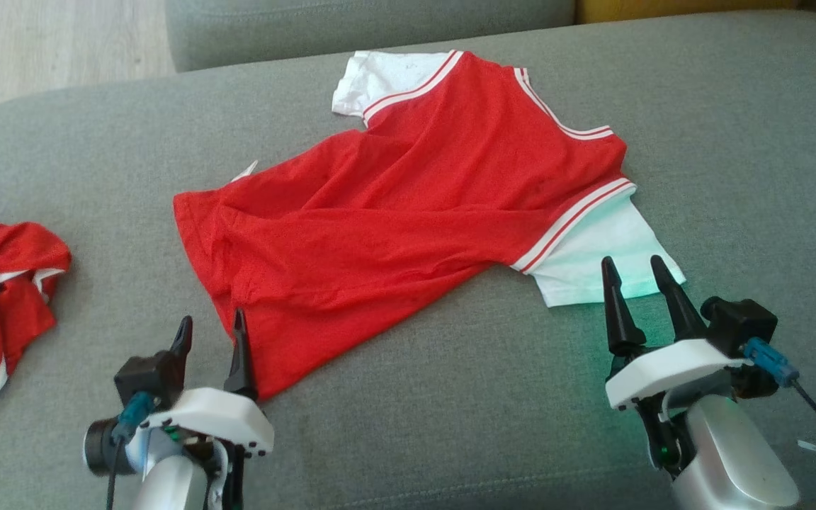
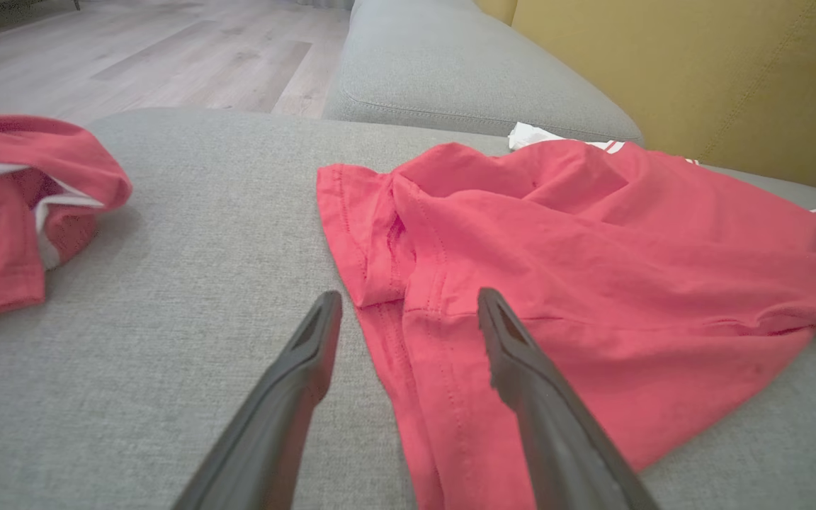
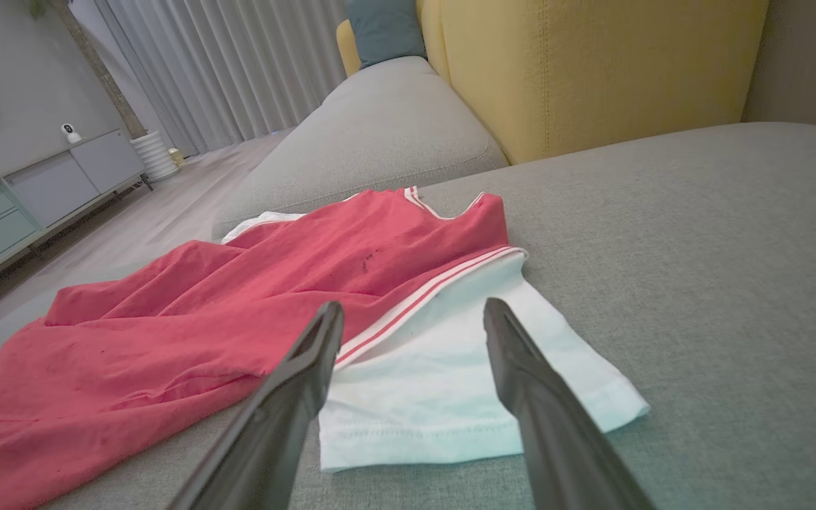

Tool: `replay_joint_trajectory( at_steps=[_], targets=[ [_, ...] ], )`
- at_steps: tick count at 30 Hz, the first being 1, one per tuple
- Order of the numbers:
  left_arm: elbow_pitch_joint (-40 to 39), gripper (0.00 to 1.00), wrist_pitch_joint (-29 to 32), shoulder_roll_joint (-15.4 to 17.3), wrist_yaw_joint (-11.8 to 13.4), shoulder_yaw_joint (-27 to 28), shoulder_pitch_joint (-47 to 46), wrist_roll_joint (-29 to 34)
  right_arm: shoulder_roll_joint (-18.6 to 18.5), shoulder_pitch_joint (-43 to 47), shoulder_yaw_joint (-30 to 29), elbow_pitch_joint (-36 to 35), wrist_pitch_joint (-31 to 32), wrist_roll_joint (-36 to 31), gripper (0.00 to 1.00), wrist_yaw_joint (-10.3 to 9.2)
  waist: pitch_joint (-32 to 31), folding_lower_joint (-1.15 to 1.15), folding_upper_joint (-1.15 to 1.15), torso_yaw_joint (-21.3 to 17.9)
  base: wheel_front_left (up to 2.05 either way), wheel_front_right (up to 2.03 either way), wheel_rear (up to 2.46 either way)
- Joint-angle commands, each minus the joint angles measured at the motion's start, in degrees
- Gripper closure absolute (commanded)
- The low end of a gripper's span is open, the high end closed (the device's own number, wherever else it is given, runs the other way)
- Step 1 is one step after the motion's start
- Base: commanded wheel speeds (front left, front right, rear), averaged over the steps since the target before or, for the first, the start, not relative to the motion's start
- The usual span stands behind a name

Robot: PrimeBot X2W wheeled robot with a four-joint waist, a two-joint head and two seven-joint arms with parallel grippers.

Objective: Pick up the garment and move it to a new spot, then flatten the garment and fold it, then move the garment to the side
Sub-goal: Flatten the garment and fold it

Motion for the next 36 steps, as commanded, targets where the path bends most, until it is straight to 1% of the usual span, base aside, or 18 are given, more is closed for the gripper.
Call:
replay_joint_trajectory(
  at_steps=[1, 10, 20, 26, 29, 36],
  targets=[
    [-1.7, 0.00, -0.3, 0.8, 0.1, 1.3, -3.0, -0.5, 0.2, -1.8, 1.3, -1.9, -0.6, -0.5, 0.00, -0.05, 0.3, 0.00, 0.00, -0.1, 0.00, 0.00, 0.00],
    [2.9, 0.00, -0.3, 0.8, -0.8, 0.2, -10.0, -2.0, 0.2, -3.2, 1.9, -2.1, -0.6, -0.1, 0.00, -0.05, 3.2, 0.00, 0.00, -0.8, 0.00, 0.00, 0.00],
    [12.7, 0.00, -0.3, 0.8, -2.9, 1.9, -16.7, -1.5, 0.2, -4.5, 2.3, -2.6, -0.6, 0.8, 0.00, -0.05, 6.2, 0.00, 0.00, -2.1, 0.00, 0.00, 0.00],
    [15.9, 0.00, -0.3, 0.8, -3.6, 2.5, -17.6, -1.9, 0.2, -4.8, 2.2, -2.9, -0.6, 1.2, 0.00, -0.05, 7.1, 0.00, 0.00, -2.4, 0.00, 0.00, 0.00],
    [16.6, 0.00, -0.3, 0.8, -3.9, 2.1, -17.3, -3.3, 0.2, -4.9, 2.2, -3.0, -0.6, 1.5, 0.00, -0.05, 7.3, 0.00, 0.00, -2.4, 0.00, 0.00, 0.00],
    [16.2, 0.00, -0.3, 0.8, -3.5, 0.2, -16.3, -5.3, 0.2, -5.3, 2.5, -2.9, -0.6, 2.2, 0.00, -0.05, 7.2, 0.00, 0.00, -2.1, 0.00, 0.00, 0.00]
  ],
)
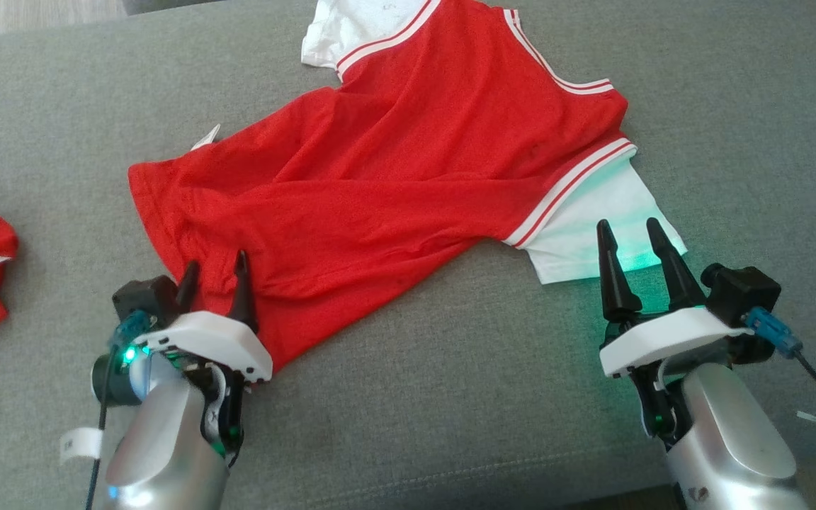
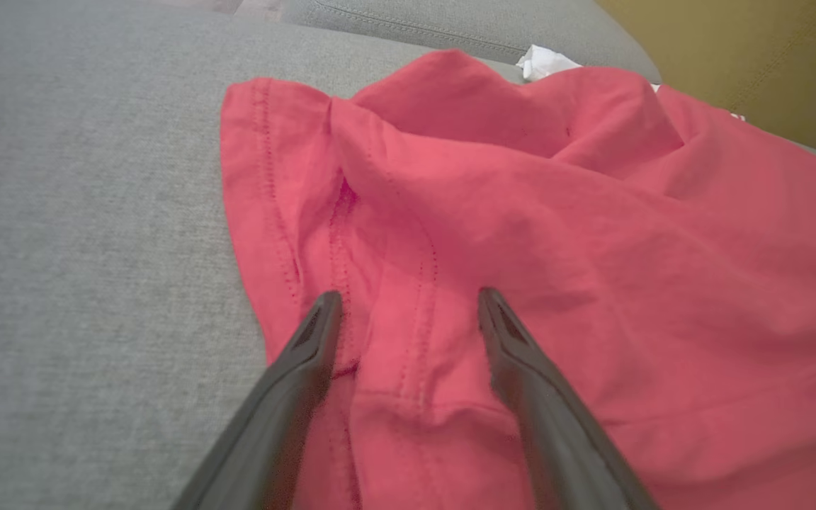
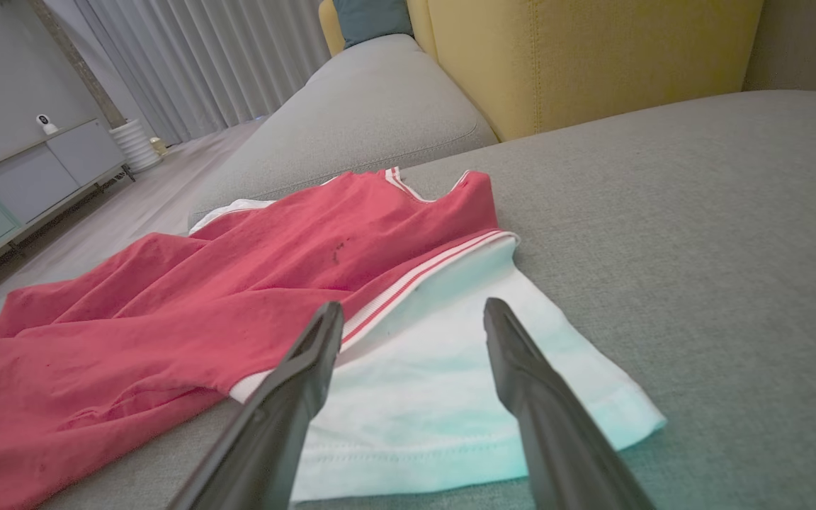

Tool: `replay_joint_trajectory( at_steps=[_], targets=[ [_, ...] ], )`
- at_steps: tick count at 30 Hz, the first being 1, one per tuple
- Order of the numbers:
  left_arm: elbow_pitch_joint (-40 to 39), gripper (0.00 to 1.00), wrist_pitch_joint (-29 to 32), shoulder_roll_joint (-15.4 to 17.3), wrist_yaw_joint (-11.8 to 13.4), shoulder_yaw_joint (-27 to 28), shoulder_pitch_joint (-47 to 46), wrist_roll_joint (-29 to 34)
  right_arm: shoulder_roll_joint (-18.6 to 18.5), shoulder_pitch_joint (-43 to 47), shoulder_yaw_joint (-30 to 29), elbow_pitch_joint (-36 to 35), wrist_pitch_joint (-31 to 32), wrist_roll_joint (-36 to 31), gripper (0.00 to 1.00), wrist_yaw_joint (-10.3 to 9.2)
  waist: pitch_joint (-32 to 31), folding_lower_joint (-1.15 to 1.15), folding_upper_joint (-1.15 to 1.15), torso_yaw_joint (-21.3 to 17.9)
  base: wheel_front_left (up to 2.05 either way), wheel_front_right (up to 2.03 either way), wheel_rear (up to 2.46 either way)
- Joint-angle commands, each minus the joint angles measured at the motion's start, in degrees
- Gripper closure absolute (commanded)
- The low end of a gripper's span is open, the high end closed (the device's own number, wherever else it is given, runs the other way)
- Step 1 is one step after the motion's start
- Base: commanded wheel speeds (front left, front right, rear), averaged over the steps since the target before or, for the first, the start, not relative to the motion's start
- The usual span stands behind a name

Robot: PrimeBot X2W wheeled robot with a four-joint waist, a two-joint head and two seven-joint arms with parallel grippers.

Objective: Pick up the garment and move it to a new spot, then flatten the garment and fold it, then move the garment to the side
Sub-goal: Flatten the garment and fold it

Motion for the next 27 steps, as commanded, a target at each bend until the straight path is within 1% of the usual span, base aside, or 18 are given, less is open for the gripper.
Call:
replay_joint_trajectory(
  at_steps=[1, 9, 17, 18, 19, 20, 21, 27],
  targets=[
    [-1.8, 0.00, -0.3, 1.0, 0.4, 0.9, 0.0, -0.6, 0.2, -1.7, 1.3, -1.8, -0.6, 0.6, 0.00, -0.05, -0.1, 0.00, 0.00, -0.1, 0.00, 0.00, 0.00],
    [-3.8, 0.00, -0.3, 1.0, 1.1, -1.8, 2.4, -2.5, 0.2, -1.3, 1.4, -1.6, -0.6, 1.1, 0.00, -0.05, -0.7, 0.00, 0.00, -0.1, 0.00, 0.00, 0.00],
    [-4.6, 0.00, -0.3, 1.0, 1.8, -1.5, 2.7, -3.5, 0.2, -1.5, 1.3, -1.5, -0.6, 1.2, 0.00, -0.05, -0.5, 0.00, 0.00, -0.1, 0.00, 0.00, 0.00],
    [-4.6, 0.30, -0.3, 1.0, 1.9, -1.4, 2.7, -3.7, 0.2, -1.5, 1.2, -1.5, -0.6, 1.2, 0.00, -0.05, -0.4, 0.00, 0.00, -0.1, 0.00, 0.00, 0.00],
    [-4.6, 0.56, -0.3, 1.0, 1.9, -1.4, 2.8, -3.7, 0.2, -1.4, 1.1, -1.5, -0.6, 1.1, 0.00, -0.05, -0.5, 0.00, 0.00, 0.0, 0.00, 0.00, 0.00],
    [-4.6, 0.80, -0.3, 1.0, 1.9, -1.4, 2.9, -3.7, 0.2, -1.4, 1.0, -1.4, -0.6, 1.0, 0.00, -0.05, -0.5, 0.00, 0.00, 0.0, 0.00, 0.00, 0.00],
    [-4.5, 1.00, -0.3, 1.0, 1.9, -1.4, 2.9, -3.7, 0.2, -1.3, 0.8, -1.2, -0.6, 1.0, 0.00, -0.05, -0.6, 0.00, 0.00, 0.1, 0.00, 0.00, 0.00],
    [-6.1, 1.00, -0.3, 1.0, 2.2, -1.3, 3.2, -2.8, 0.2, -1.6, -1.6, 0.5, -0.6, -1.3, 0.00, -0.05, -0.9, 0.00, 0.00, 0.9, 0.00, 0.00, 0.00]
  ],
)
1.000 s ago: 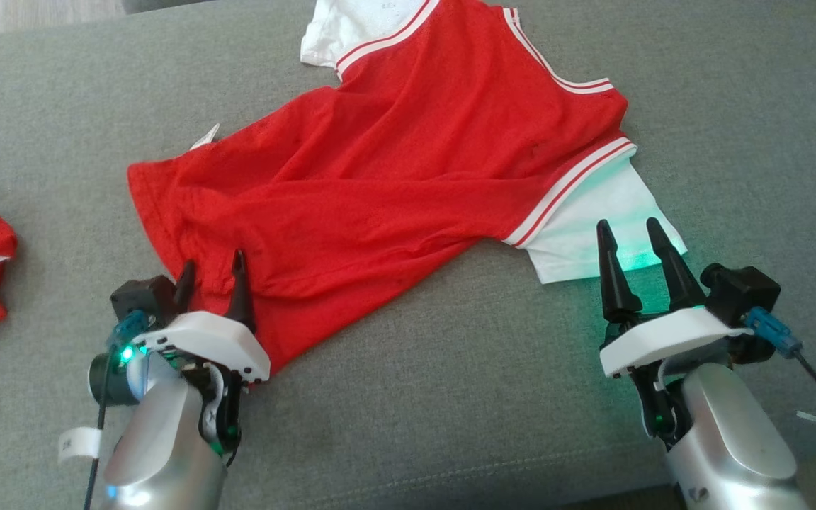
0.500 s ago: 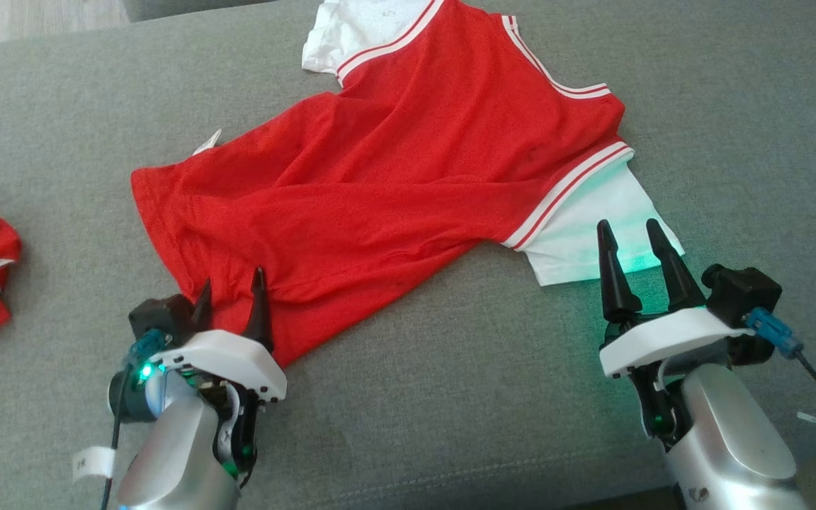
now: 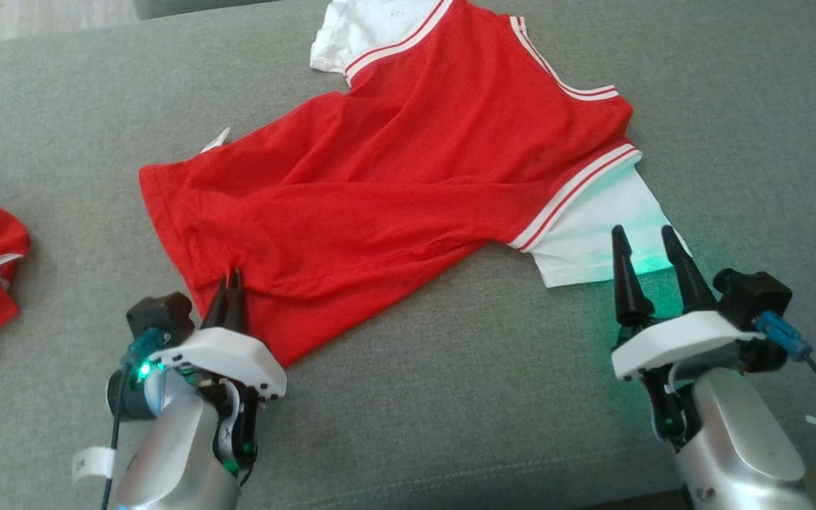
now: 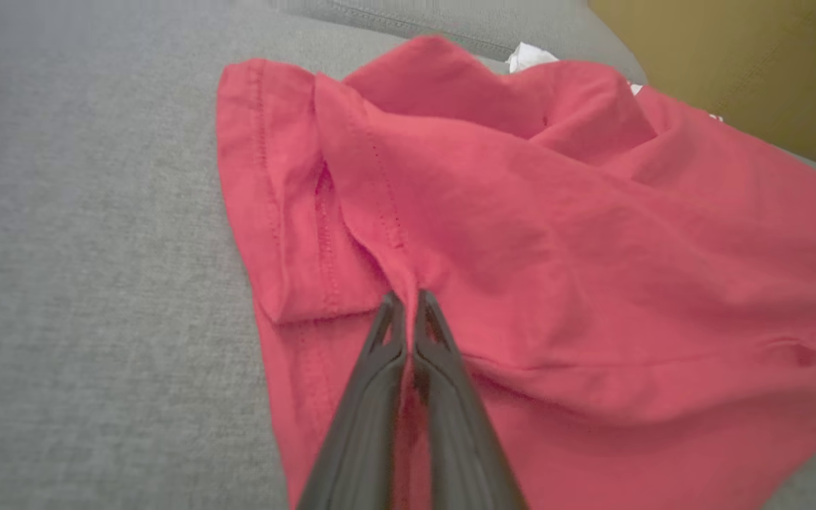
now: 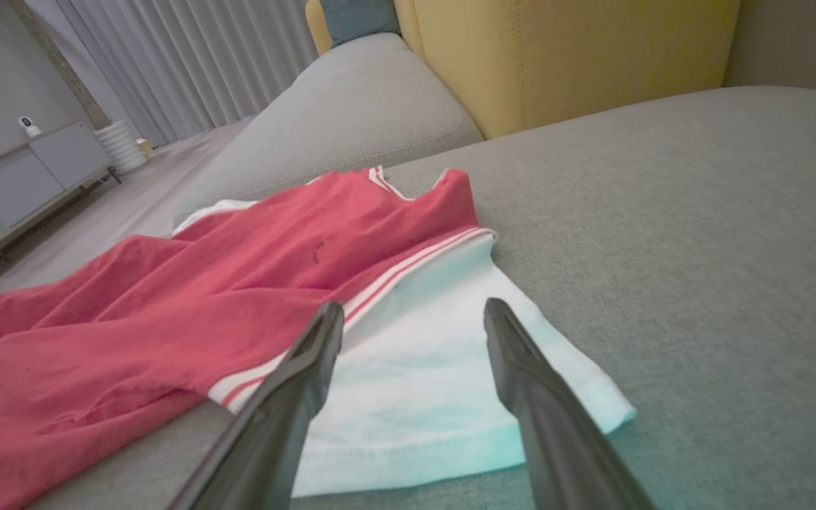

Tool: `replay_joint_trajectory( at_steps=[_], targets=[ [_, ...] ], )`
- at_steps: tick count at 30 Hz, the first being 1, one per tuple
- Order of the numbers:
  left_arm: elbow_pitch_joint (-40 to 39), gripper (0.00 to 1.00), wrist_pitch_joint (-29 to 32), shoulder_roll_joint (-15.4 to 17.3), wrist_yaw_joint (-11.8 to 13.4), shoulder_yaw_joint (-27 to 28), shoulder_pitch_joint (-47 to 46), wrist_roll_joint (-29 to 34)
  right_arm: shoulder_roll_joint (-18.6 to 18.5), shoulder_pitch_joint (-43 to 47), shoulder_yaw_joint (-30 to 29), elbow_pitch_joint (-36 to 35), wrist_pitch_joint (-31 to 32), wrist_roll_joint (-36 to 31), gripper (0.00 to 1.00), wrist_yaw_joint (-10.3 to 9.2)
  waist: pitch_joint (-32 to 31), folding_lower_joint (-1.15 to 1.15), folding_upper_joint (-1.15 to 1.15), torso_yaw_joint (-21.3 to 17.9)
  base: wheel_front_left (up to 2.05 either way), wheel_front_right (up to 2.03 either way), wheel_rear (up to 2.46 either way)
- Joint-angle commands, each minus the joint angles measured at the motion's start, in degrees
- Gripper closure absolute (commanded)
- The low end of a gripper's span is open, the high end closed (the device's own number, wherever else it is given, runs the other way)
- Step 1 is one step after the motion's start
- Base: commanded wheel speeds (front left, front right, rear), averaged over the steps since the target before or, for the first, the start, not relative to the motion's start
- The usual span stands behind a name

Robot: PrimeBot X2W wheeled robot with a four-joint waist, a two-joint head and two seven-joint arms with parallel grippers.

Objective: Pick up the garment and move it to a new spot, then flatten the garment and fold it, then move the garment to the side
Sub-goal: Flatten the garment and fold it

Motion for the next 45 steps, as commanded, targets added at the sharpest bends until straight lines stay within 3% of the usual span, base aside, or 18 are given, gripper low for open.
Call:
replay_joint_trajectory(
  at_steps=[1, 17, 24, 25, 26, 27, 32, 41, 45],
  targets=[
    [-2.8, 1.00, -0.3, 1.0, 0.4, 2.0, 0.0, 1.0, 0.2, -1.8, 0.1, -0.7, -0.6, -1.6, 0.00, -0.05, -0.1, 0.00, 0.00, 0.3, 0.00, 0.00, 0.00],
    [-12.0, 1.00, -0.3, 1.0, 0.3, 0.8, 3.4, 3.0, 0.2, -6.2, -16.2, 12.7, -0.6, -17.5, 0.00, -0.05, -0.1, 0.00, 0.00, 3.7, 0.00, 0.00, 0.00],
    [-14.0, 1.00, -0.3, 1.0, 0.4, 0.4, 3.8, 3.4, 0.2, -9.1, -18.5, 19.1, -0.6, -20.9, 0.00, -0.05, 0.9, 0.00, 0.00, 3.7, 0.00, 0.00, 0.00],
    [-14.1, 1.00, -0.3, 1.0, 0.4, 0.4, 3.7, 3.4, 0.2, -9.5, -18.5, 20.1, -0.6, -20.9, 0.21, -0.05, 1.0, 0.00, 0.00, 3.6, 0.00, 0.00, 0.00],
    [-14.2, 1.00, -0.3, 1.0, 0.4, 0.3, 3.7, 3.4, 0.2, -10.0, -18.4, 20.7, -0.6, -20.9, 0.56, -0.05, 1.1, 0.00, 0.00, 3.6, 0.00, 0.00, 0.00],
    [-14.3, 1.00, -0.3, 1.0, 0.4, 0.3, 3.6, 3.5, 0.2, -10.3, -18.1, 21.5, -0.6, -20.6, 1.00, -0.05, 1.1, 0.00, 0.00, 3.7, 0.00, 0.00, 0.00],
    [-15.1, 1.00, -0.3, 1.0, 0.2, 0.6, 3.3, 3.7, 0.2, -11.5, -16.0, 21.1, -0.6, -16.9, 1.00, -0.05, 0.8, 0.00, 0.00, 3.6, 0.00, 0.00, 0.00],
    [-21.2, 1.00, -0.3, 1.2, -1.4, 4.6, 0.7, 7.2, 0.2, -13.1, -8.4, 6.1, -0.6, -5.5, 1.00, -0.05, -4.0, 0.00, 0.00, 2.2, 0.00, 0.00, 0.00],
    [-23.9, 1.00, -0.3, 3.2, -2.6, 6.7, -3.0, 9.1, -0.4, -15.2, -6.6, 0.5, -0.6, -3.3, 1.00, -0.05, -6.4, 0.00, 0.00, 1.4, 0.00, 0.00, 0.00]
  ],
)
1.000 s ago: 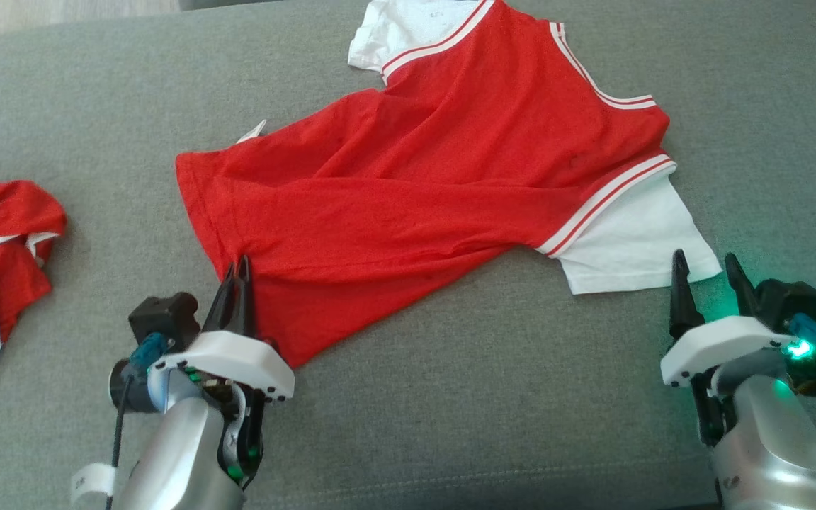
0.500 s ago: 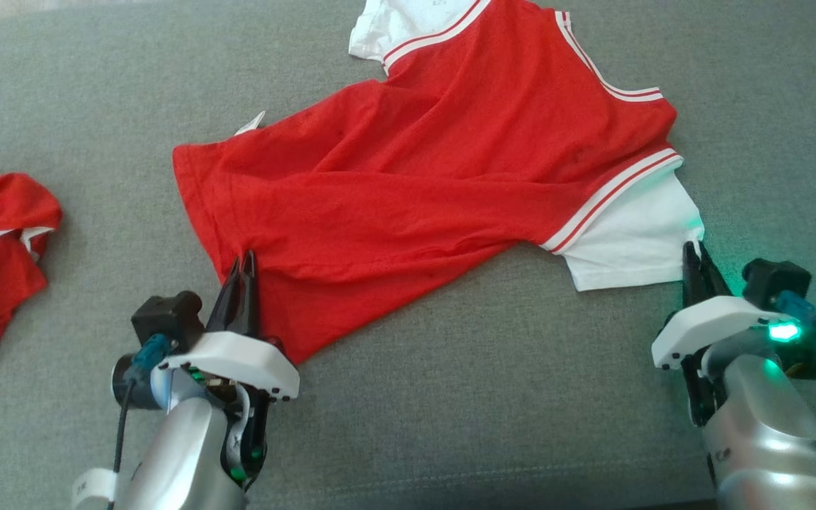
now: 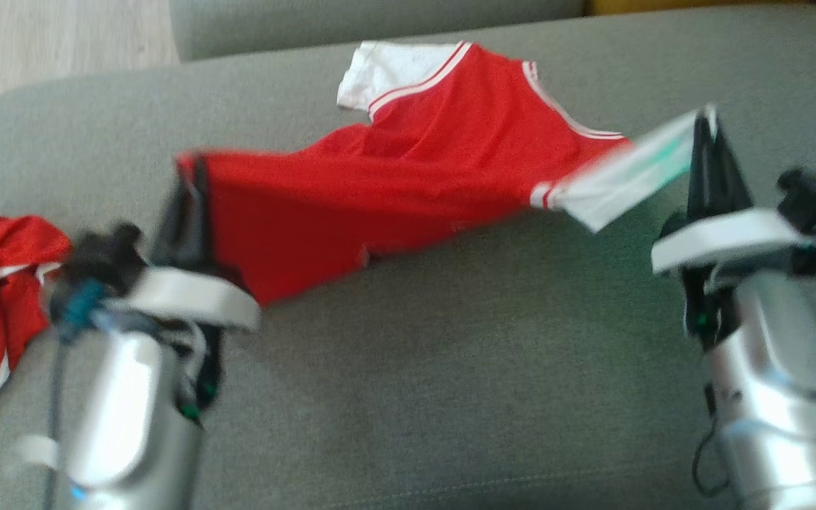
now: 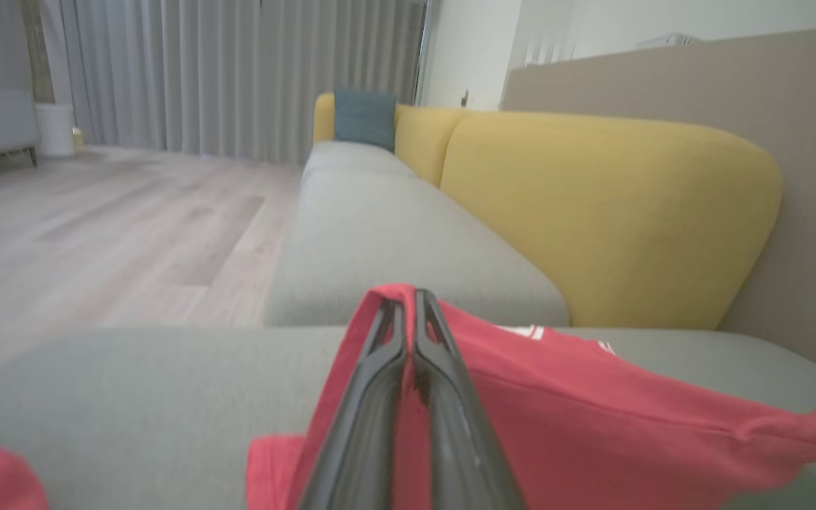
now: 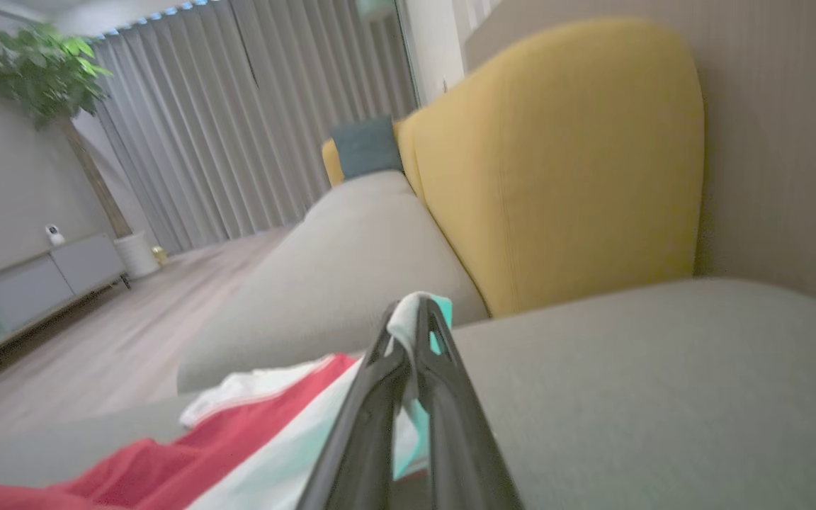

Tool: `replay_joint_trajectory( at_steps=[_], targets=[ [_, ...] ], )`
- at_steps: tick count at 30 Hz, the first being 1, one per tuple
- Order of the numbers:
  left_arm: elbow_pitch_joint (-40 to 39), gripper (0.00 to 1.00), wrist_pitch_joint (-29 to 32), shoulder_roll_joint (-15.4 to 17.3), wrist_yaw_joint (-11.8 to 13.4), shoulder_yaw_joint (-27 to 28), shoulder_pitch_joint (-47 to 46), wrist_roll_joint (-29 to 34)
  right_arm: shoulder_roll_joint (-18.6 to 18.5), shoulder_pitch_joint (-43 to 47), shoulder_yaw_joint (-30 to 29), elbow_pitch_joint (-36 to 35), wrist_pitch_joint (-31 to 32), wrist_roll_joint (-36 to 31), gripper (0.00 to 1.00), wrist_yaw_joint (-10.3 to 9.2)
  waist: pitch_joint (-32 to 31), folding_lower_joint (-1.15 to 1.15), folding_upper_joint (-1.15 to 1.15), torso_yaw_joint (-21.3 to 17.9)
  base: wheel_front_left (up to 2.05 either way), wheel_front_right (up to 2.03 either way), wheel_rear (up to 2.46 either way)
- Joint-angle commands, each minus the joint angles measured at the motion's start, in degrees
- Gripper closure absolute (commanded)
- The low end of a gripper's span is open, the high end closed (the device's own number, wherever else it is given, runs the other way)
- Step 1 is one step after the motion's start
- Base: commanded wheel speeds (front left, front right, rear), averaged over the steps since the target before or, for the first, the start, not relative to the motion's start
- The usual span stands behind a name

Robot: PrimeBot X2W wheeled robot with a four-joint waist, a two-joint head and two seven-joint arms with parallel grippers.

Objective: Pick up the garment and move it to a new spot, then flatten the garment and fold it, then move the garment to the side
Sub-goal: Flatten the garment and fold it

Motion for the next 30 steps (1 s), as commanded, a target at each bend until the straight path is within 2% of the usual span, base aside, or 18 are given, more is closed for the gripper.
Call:
replay_joint_trajectory(
  at_steps=[1, 6, 9, 12, 16, 24, 30],
  targets=[
    [-2.9, 1.00, -0.3, 2.8, -0.7, 3.2, -5.3, 1.0, -0.7, -4.2, 2.3, -4.3, -0.2, 1.1, 1.00, -0.05, -1.9, 0.00, 0.00, -1.0, 0.00, 0.00, 0.00],
    [-3.9, 1.00, -0.3, 7.7, -1.2, 5.7, -12.5, 2.6, -3.2, -9.4, 5.7, -10.8, -0.2, 6.0, 1.00, -0.05, -4.1, 0.00, 0.00, -2.4, 0.00, 0.00, 0.00],
    [-4.8, 1.00, 0.3, 9.0, -1.1, 6.7, -15.3, 2.4, -4.8, -12.1, 6.3, -13.6, 0.0, 7.5, 1.00, -0.05, -4.3, 0.00, 0.00, -3.0, 0.00, 0.00, 0.00],
    [-6.5, 1.00, 3.4, 11.8, -1.2, 7.6, -21.5, 2.8, -7.7, -18.6, 6.9, -18.2, 1.9, 8.9, 1.00, -0.05, -3.4, 0.00, 0.00, -3.6, 0.00, 0.00, 0.00],
    [-7.0, 1.00, 7.1, 13.6, -1.3, 7.7, -28.7, 3.2, -10.1, -25.5, 6.5, -20.1, 4.3, 7.9, 1.00, -0.05, -1.0, 0.00, 0.00, -3.1, 0.00, 0.00, 0.00],
    [-0.9, 1.00, 10.6, 14.5, -2.2, 5.3, -40.7, 4.4, -11.1, -37.1, 6.3, -14.3, 5.6, 3.7, 1.00, -0.05, 8.7, 0.00, 0.00, -1.0, 0.00, 0.00, 0.00],
    [7.1, 1.00, 6.5, 14.5, -1.0, 3.9, -50.3, 7.0, -10.9, -48.3, 5.0, -5.8, 2.3, -1.0, 1.00, -0.05, 16.4, 0.00, 0.00, -0.2, 0.00, 0.00, 0.00]
  ],
)
